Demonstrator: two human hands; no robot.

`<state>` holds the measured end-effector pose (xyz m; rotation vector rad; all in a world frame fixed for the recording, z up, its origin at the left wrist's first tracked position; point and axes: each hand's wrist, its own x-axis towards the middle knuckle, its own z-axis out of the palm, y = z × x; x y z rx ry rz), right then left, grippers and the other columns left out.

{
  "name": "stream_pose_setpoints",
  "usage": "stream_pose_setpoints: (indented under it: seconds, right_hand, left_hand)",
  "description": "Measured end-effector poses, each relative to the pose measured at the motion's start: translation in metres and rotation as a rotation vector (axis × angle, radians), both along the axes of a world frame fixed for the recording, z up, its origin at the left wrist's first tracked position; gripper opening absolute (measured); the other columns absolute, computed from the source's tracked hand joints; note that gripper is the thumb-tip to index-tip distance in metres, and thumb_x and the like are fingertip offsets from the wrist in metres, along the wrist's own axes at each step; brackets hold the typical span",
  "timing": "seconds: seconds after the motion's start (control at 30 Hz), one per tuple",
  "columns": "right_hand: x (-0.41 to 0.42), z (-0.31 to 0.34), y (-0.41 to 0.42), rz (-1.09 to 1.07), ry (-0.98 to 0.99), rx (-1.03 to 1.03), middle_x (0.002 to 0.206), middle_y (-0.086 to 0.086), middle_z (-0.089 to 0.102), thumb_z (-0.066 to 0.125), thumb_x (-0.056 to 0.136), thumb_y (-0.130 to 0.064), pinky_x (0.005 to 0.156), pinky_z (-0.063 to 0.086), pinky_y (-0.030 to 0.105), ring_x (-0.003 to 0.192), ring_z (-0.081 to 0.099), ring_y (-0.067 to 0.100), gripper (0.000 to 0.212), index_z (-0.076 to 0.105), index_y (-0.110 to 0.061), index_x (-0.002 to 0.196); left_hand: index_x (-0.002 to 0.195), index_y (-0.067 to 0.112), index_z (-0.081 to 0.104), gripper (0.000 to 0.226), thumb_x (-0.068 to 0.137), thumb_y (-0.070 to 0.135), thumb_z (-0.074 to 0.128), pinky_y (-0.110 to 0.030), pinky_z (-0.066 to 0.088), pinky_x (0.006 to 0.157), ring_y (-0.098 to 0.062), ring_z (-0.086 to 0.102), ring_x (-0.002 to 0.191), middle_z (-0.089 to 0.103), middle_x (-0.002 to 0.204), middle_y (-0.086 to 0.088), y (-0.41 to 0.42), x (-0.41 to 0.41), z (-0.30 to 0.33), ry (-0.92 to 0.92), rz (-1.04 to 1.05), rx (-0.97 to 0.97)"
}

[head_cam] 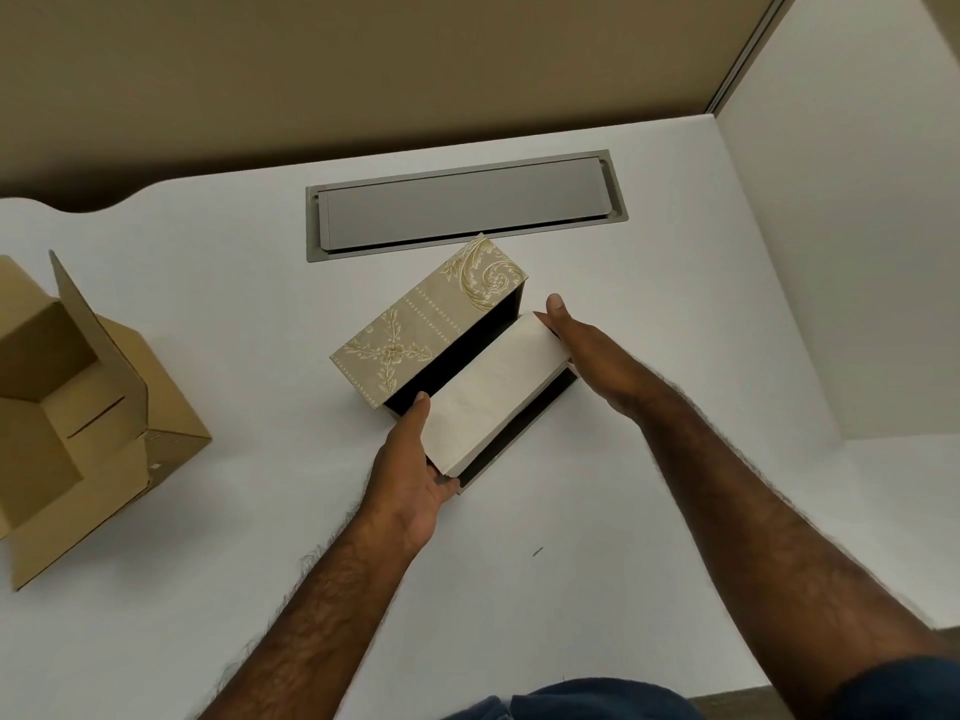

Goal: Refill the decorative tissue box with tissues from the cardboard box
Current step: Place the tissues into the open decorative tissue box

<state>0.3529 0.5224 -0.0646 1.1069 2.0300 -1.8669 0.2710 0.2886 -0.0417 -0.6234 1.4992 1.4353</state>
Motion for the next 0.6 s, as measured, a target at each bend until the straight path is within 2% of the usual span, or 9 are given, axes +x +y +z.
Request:
stream_pose_setpoints:
  seconds: [0.1,0.2,0.3,0.37,0.4,0.47,0.5,0.6]
  right_hand:
    - [0.001,-0.001,0.001,-0.011,-0.005,-0.005,0.166,-0.010,0.050,0.025,0.100,-0.085,0.130,0.029,0.044,0.152,0.044,0.013,0.083,0.052,-0.034,0.160]
    - [0.001,-0.002,0.002,-0.002,0.009,0.000,0.168,-0.009,0.049,0.023,0.096,-0.090,0.131,0.027,0.048,0.156,0.042,0.015,0.089,0.052,-0.035,0.160]
    - [0.001,-0.002,0.002,-0.031,0.041,0.039,0.171,-0.009,0.045,0.023,0.101,-0.083,0.133,0.024,0.050,0.158,0.038,0.013,0.086,0.045,-0.029,0.165]
    - [0.000,-0.001,0.002,-0.077,0.076,0.070,0.166,-0.006,0.053,0.027,0.107,-0.074,0.131,0.028,0.047,0.151,0.047,0.010,0.078,0.047,-0.024,0.163]
    - [0.000,0.000,0.002,-0.097,0.098,0.103,0.161,-0.004,0.058,0.029,0.108,-0.073,0.130,0.033,0.047,0.146,0.053,0.011,0.076,0.051,-0.022,0.161]
    - [-0.004,0.001,0.003,-0.135,0.147,0.186,0.150,-0.001,0.067,0.034,0.106,-0.070,0.123,0.044,0.048,0.136,0.062,0.014,0.072,0.061,-0.021,0.150]
    - [-0.007,0.002,0.004,-0.151,0.169,0.222,0.144,-0.001,0.070,0.036,0.106,-0.067,0.119,0.049,0.049,0.132,0.065,0.016,0.067,0.064,-0.021,0.145]
    - [-0.021,0.012,0.007,-0.193,0.209,0.273,0.134,0.001,0.075,0.044,0.112,-0.054,0.113,0.055,0.054,0.124,0.070,0.019,0.052,0.069,-0.018,0.140]
  left_hand:
    - [0.147,0.023,0.051,0.062,0.095,0.052,0.064,-0.060,0.043,0.111,-0.038,0.053,0.134,0.057,0.144,-0.012,0.001,-0.003,0.002,-0.013,-0.043,0.002]
    - [0.141,0.020,0.055,0.052,0.096,0.045,0.065,-0.049,0.053,0.097,-0.034,0.061,0.123,0.063,0.134,-0.013,0.001,-0.004,0.005,-0.027,-0.029,0.025]
    - [0.124,0.018,0.061,0.034,0.098,0.039,0.065,-0.046,0.050,0.104,-0.032,0.062,0.115,0.065,0.123,-0.012,-0.007,-0.008,0.003,-0.009,0.000,-0.005]
    - [0.109,0.018,0.065,0.020,0.097,0.033,0.067,-0.037,0.048,0.097,-0.026,0.056,0.107,0.058,0.113,-0.010,-0.015,-0.015,-0.001,0.057,0.074,-0.057]
    - [0.110,0.017,0.066,0.018,0.098,0.030,0.066,-0.036,0.048,0.096,-0.024,0.056,0.109,0.056,0.113,-0.008,-0.019,-0.019,-0.002,0.110,0.098,-0.082]
    - [0.126,0.013,0.065,0.028,0.100,0.021,0.063,-0.039,0.048,0.108,-0.025,0.060,0.125,0.062,0.123,-0.005,-0.025,-0.024,-0.001,0.231,0.109,-0.128]
    - [0.128,0.014,0.065,0.029,0.099,0.017,0.062,-0.041,0.048,0.112,-0.026,0.061,0.128,0.065,0.125,-0.005,-0.027,-0.025,0.001,0.286,0.111,-0.138]
    - [0.116,0.017,0.069,0.021,0.098,0.013,0.059,-0.042,0.051,0.110,-0.025,0.068,0.120,0.072,0.124,-0.005,-0.030,-0.028,0.007,0.393,0.109,-0.124]
